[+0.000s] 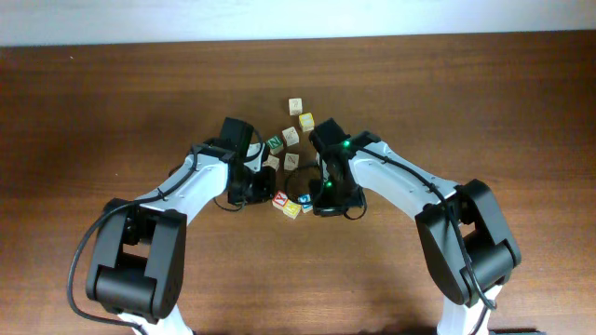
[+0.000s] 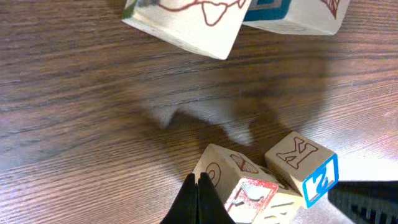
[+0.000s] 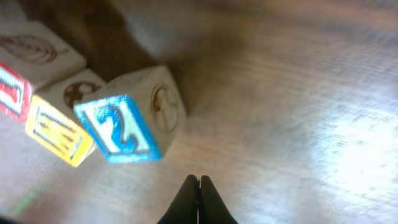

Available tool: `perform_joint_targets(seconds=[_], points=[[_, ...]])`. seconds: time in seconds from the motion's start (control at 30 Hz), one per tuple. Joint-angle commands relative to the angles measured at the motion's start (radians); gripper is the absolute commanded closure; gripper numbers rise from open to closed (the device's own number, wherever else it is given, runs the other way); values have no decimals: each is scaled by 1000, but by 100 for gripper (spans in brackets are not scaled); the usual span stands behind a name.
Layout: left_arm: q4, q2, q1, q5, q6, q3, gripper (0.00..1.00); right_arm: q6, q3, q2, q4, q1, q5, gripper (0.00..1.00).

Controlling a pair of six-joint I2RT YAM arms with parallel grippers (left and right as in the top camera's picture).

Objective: Rotate 3 blocks

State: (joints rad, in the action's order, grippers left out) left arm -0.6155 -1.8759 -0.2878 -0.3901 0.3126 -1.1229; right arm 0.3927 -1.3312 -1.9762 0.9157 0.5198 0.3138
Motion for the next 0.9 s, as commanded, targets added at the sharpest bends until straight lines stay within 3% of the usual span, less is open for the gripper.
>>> perform_joint_targets(seconds=[0.0,0.17,0.3,0.6,0.8,0.87], points=[[-15,-9,-2,-46,-12,11,100,8,-12,19,13,9,94,96],[-30,-9,-2,-60,31,11,100,87,-11,40,-39,122,85,96],[-29,-9,-2,-59,31,11,100,194,-8,40,-111,169,-100,96],[-29,-9,-2,-60,31,11,100,181,-14,40,-171,166,-142,96],[-29,-9,-2,-59,31,11,100,119,-68,142,-78,38,-86,96],[-25,-9,-2,-59,31,11,100,26,-59,121,-70,-62,-82,96]])
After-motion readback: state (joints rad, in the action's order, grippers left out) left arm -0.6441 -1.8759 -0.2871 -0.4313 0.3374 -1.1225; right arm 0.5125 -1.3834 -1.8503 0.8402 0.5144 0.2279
